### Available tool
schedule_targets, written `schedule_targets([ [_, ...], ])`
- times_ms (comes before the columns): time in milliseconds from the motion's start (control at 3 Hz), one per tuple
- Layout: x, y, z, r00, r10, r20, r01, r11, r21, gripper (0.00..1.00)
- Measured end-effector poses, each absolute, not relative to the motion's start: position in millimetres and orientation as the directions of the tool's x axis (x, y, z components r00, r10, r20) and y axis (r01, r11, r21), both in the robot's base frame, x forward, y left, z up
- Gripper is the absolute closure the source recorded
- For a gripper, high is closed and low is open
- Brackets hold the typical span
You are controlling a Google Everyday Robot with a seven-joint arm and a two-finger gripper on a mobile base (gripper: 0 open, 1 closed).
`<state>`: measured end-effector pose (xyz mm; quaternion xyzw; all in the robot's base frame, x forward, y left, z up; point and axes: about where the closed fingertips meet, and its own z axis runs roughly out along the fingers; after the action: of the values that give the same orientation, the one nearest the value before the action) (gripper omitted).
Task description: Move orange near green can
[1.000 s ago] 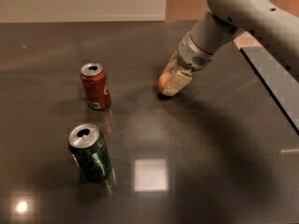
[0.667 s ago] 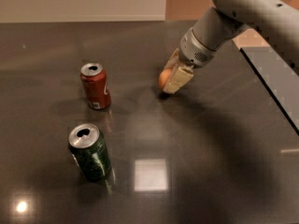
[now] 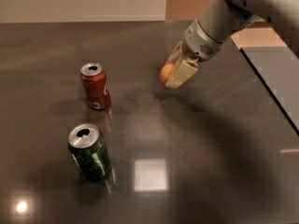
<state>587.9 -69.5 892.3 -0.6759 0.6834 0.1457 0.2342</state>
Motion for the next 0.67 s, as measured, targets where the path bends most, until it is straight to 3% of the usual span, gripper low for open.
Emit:
schedule_targets([
  [667,572,-71,944,0.077,-0.841,-0.535,-0.986,0.014,-0.164,1.00],
])
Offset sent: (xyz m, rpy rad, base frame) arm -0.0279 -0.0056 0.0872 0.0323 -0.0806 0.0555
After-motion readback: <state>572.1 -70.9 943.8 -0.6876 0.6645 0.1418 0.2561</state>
